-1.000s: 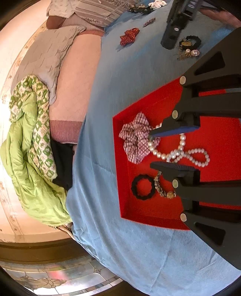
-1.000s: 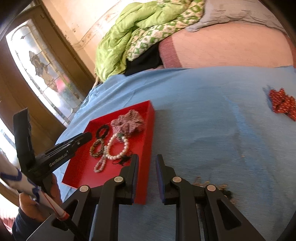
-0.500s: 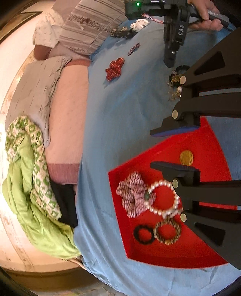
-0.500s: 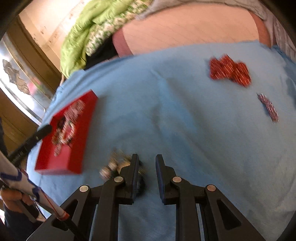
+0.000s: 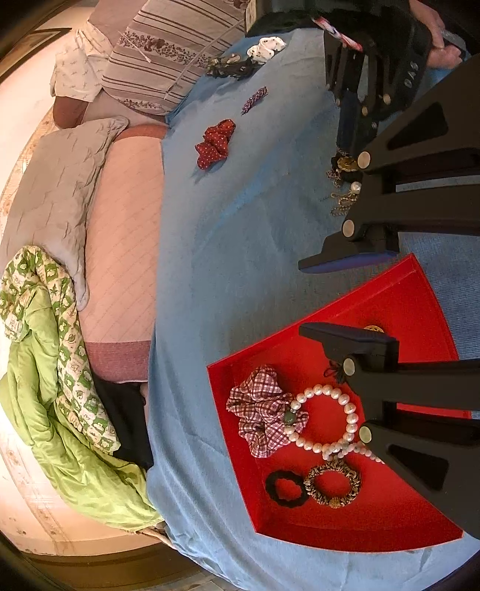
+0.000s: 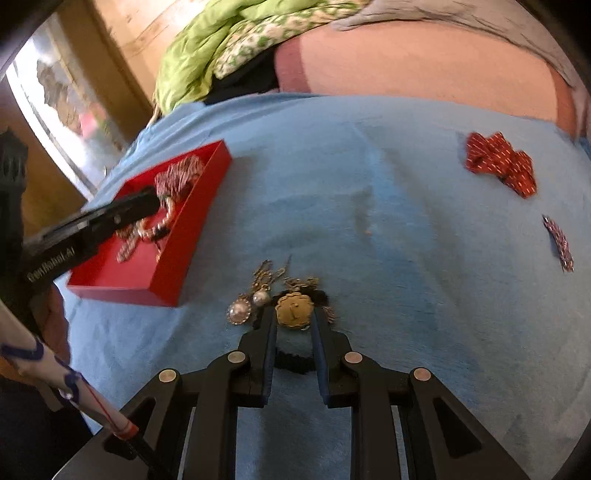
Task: Organize jewelry
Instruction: 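Move the right tool to the gold medallion on black cord and grasp it, then lift the medallion with the right tool while the left tool grasps the black beaded bracelet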
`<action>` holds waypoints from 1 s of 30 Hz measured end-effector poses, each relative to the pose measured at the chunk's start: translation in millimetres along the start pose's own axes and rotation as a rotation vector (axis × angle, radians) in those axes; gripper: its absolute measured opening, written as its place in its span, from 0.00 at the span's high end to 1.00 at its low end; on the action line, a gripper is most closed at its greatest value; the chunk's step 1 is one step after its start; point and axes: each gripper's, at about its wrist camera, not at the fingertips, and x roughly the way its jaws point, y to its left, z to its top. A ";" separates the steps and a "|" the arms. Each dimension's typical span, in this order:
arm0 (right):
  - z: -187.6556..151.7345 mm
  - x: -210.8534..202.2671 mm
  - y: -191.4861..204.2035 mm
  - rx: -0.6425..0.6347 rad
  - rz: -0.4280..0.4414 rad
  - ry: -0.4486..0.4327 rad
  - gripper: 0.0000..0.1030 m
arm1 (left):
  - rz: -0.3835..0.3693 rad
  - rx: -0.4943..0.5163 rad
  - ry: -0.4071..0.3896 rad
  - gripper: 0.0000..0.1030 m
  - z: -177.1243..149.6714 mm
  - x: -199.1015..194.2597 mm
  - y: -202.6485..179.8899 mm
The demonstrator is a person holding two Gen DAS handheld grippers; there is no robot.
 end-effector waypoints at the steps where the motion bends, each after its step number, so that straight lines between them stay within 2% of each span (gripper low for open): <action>1: 0.5 2.8 2.0 -0.010 -0.007 0.003 0.79 | -0.002 0.002 0.000 0.75 0.1 -0.2 0.8; 4: 1.4 10.8 5.3 -0.026 -0.054 0.008 0.68 | -0.005 0.010 -0.001 0.75 -0.5 -0.4 1.5; 9: 6.1 20.7 6.2 -0.028 -0.050 0.019 0.68 | -0.009 0.015 -0.002 0.75 -1.4 -1.0 1.8; 12: 8.0 20.5 6.9 -0.016 -0.052 0.026 0.75 | -0.009 0.020 -0.004 0.75 -2.0 -2.0 1.6; 17: 8.3 11.0 -1.7 0.052 0.018 0.019 0.75 | -0.009 0.015 -0.007 0.75 -2.0 -3.5 2.2; 23: 16.4 -28.8 -18.7 0.156 0.110 -0.105 0.75 | -0.037 0.029 0.006 0.75 -2.5 -0.9 -8.8; 30: 24.4 -91.1 -43.2 0.252 0.111 -0.348 0.75 | -0.137 0.045 0.061 0.75 -6.3 7.3 -25.5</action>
